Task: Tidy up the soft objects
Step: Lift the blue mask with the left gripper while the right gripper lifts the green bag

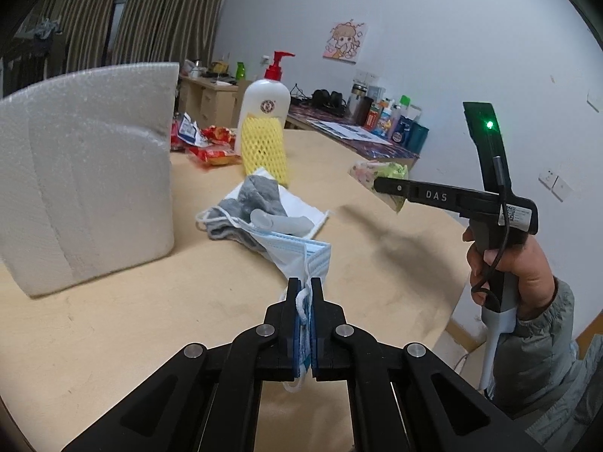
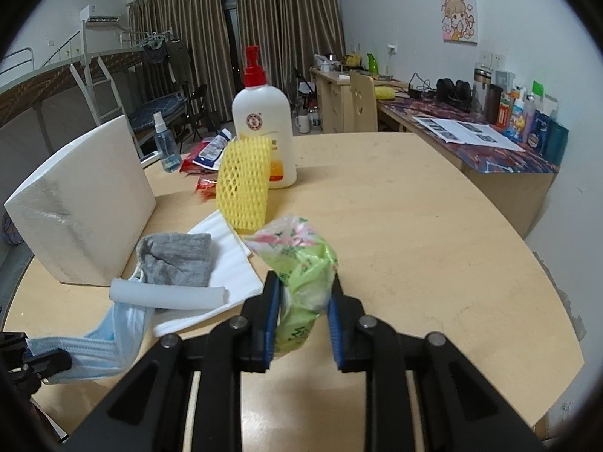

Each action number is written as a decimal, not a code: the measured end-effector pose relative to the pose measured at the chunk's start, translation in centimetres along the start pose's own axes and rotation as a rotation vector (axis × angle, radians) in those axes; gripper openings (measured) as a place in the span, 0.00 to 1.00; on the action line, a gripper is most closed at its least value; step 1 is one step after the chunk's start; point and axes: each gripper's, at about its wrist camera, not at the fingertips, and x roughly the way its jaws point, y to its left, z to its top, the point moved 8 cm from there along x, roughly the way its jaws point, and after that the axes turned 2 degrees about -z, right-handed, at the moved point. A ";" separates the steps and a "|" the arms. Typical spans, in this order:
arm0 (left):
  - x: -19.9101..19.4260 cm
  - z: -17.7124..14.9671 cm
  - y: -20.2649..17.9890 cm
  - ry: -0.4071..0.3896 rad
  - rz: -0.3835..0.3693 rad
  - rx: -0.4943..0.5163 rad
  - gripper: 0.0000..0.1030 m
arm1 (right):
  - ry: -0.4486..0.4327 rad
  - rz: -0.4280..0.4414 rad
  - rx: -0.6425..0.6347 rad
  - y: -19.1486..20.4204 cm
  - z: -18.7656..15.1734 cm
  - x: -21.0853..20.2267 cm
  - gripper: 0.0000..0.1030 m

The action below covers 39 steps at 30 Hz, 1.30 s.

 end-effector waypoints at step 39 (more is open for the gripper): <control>3.1 1.4 -0.6 0.041 0.009 0.071 0.04 | -0.028 0.030 0.016 -0.4 -0.7 -1.4 0.27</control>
